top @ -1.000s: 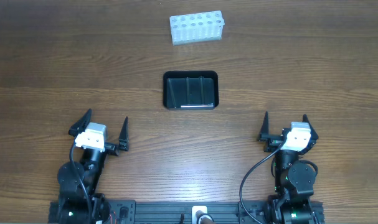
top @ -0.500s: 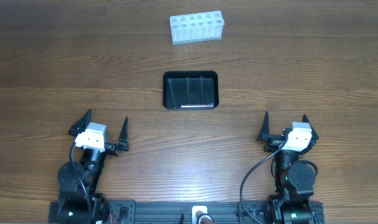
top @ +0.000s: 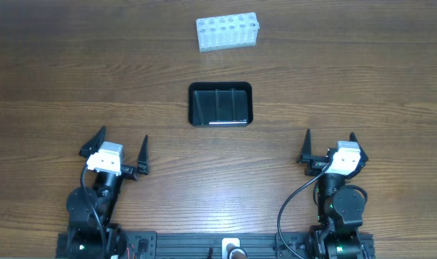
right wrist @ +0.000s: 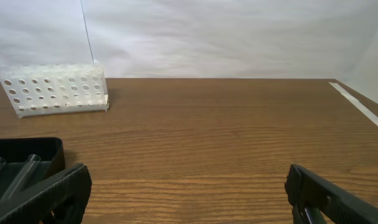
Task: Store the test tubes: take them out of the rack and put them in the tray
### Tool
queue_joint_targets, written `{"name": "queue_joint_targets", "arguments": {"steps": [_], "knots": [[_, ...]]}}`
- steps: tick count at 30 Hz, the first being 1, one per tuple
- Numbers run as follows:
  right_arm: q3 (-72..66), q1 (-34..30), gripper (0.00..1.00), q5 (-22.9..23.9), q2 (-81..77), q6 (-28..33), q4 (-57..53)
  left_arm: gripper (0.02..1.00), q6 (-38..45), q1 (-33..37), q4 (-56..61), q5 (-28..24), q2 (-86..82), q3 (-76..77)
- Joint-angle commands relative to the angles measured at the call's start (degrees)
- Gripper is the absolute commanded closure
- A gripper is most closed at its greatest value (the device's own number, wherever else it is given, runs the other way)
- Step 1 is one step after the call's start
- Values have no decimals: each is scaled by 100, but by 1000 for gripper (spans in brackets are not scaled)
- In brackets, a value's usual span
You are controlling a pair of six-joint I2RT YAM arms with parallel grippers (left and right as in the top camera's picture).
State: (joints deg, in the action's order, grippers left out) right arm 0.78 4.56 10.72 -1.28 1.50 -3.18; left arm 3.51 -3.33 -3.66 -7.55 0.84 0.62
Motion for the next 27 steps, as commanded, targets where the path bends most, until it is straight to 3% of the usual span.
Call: {"name": "queue_joint_targets", "arguments": {"steps": [1,27], "knots": [[-48,35,9,114,52,-59,0,20,74,35,-4,-76,-46,-28],[-48,35,9,114,52,-59,0,18,74,35,-4,-74,-46,-28]]}}
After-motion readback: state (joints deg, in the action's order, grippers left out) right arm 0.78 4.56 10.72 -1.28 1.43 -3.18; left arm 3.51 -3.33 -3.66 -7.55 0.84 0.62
